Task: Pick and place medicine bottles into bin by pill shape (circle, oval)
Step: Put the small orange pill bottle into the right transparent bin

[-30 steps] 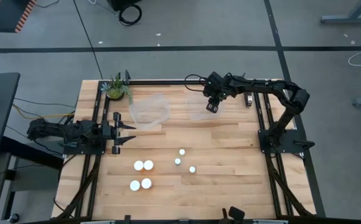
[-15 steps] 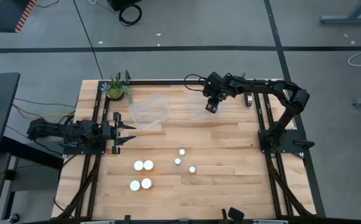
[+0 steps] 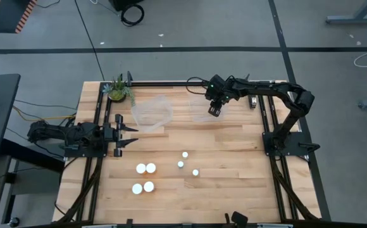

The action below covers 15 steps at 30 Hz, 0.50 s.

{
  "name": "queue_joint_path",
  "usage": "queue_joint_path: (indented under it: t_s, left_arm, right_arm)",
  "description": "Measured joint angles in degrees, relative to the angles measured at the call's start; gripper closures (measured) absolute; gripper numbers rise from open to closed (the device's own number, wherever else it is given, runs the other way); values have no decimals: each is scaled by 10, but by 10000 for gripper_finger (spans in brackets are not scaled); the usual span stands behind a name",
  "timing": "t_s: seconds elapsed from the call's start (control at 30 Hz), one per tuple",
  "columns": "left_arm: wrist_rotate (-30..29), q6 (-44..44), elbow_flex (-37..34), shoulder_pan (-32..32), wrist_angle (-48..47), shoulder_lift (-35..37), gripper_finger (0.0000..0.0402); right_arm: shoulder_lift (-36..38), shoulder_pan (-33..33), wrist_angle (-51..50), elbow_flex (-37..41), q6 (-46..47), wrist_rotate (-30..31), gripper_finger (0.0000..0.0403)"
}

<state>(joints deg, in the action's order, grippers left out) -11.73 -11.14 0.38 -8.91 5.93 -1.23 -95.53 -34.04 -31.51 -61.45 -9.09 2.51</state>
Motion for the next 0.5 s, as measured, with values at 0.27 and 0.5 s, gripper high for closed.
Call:
queue_joint_path:
  t_s: [0.27,0.5]
  left_arm:
    - [0,0,0,0,0,0,230]
    - [0,0,0,0,0,0,230]
  right_arm:
    - [0,-3,2,0,-5,9,268]
    - [-5,-5,12,0,-14,2,268]
